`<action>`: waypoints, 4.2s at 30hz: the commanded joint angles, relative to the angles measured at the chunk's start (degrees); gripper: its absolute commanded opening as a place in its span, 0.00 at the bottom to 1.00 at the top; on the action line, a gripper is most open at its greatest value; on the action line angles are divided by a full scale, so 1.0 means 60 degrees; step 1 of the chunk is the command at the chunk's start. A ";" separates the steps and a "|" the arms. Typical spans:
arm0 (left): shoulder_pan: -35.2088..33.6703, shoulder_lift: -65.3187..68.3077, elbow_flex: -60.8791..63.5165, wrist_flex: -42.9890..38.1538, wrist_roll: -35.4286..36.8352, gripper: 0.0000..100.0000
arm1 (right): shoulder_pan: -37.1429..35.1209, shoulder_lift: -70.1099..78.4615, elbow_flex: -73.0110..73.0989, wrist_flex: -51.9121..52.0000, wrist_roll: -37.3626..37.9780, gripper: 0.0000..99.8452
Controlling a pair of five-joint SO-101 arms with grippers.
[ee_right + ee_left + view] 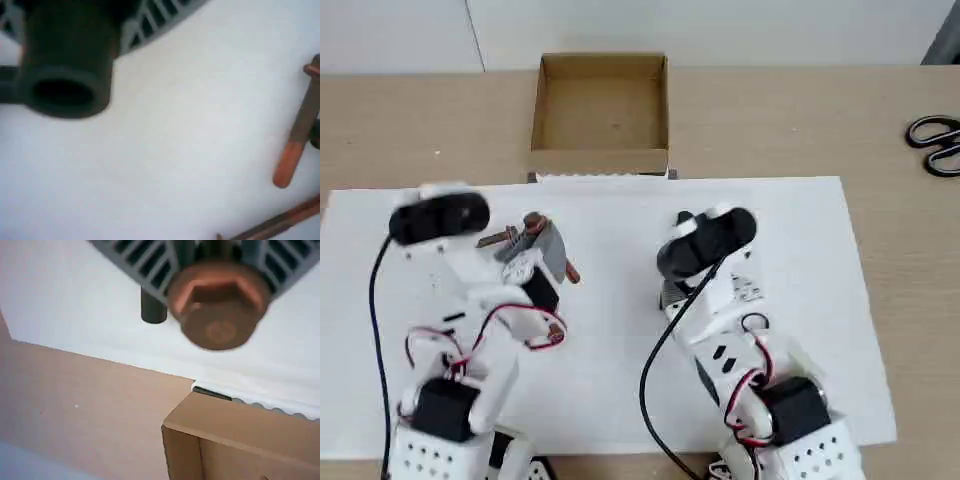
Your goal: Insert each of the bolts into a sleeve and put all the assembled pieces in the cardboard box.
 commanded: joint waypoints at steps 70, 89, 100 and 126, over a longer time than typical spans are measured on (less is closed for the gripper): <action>0.3092 -0.3253 0.1795 0.2183 -0.1436 0.31 | -0.2762 -0.3363 0.3121 -0.1648 0.2007 0.00; 0.0337 -0.3282 0.1179 0.2271 -0.3736 0.00 | -0.0916 -0.3377 0.3414 -0.1736 0.1260 0.00; -0.0044 -0.3297 0.3553 0.1392 -0.3868 0.01 | 0.0960 -0.3245 0.3238 -0.2806 0.0264 0.00; -0.1714 -0.3311 0.5121 -0.0059 -0.7560 0.01 | 0.1663 1.3912 -1.2674 -0.2557 -0.0410 0.00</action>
